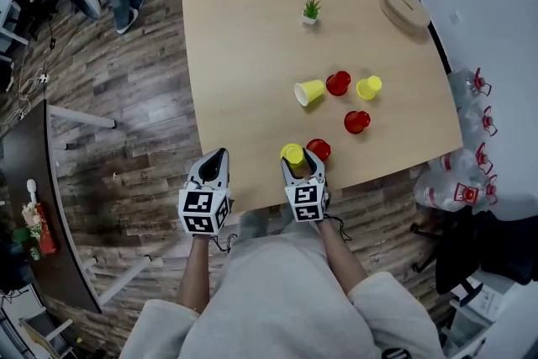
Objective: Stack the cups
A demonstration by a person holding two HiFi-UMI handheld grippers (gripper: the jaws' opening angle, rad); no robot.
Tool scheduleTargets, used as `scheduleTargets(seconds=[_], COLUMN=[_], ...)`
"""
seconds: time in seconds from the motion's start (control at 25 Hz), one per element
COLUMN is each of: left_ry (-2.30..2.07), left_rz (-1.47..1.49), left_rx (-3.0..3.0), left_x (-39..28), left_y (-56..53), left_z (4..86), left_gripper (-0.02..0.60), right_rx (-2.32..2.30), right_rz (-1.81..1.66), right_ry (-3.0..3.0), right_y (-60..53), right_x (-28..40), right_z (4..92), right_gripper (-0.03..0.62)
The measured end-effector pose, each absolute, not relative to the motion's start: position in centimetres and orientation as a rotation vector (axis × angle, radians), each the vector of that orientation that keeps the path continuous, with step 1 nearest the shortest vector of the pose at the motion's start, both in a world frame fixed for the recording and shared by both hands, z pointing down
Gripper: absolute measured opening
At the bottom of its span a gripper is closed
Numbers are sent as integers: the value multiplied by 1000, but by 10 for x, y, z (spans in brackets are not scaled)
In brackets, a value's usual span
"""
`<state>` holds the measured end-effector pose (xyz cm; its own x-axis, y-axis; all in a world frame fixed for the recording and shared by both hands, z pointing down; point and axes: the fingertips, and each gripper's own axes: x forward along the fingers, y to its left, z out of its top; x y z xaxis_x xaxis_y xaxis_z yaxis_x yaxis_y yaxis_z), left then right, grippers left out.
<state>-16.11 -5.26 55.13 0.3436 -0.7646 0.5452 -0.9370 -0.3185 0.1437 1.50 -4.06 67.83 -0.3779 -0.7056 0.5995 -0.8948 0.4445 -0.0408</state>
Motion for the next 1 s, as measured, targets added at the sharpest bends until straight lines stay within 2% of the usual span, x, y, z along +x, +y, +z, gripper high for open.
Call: scheduleTargets(seconds=[0.24,0.36,0.6,1.0], left_ry=[-1488,-1486,-1483,-1484], left_rz=[530,531,525,521], left_rx=[2178,2175,2180,2185], left_x=[-160,-162,-161,-158], left_y=[-54,-54,-54,-57], left_z=[552,552,552,551], left_gripper=[11,11,11,11], right_rx=[1341,1329,1363,1521], right_rz=[479,468,376,414], right_ry=[-2188,-2222,-2343,-2140], right_y=[-44,-45,-51,-68], right_x=[15,9,8,98], right_z=[677,668,618,633], right_gripper=[249,330,328,276])
